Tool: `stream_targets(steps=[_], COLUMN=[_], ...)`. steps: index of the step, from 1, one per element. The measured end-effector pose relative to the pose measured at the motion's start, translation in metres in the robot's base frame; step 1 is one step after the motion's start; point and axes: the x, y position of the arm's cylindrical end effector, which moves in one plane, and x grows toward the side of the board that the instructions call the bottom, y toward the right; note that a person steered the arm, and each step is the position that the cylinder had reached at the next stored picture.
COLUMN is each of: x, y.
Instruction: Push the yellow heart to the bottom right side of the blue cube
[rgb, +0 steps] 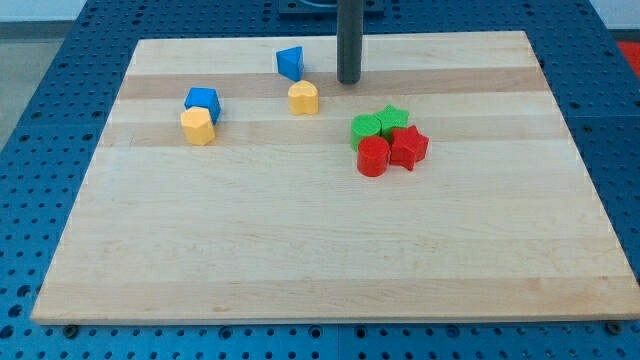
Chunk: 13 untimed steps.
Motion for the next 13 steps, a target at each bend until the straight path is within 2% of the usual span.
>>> stream_targets(steps=[8,13], x=[0.056,0.074], y=[-0.048,-0.074])
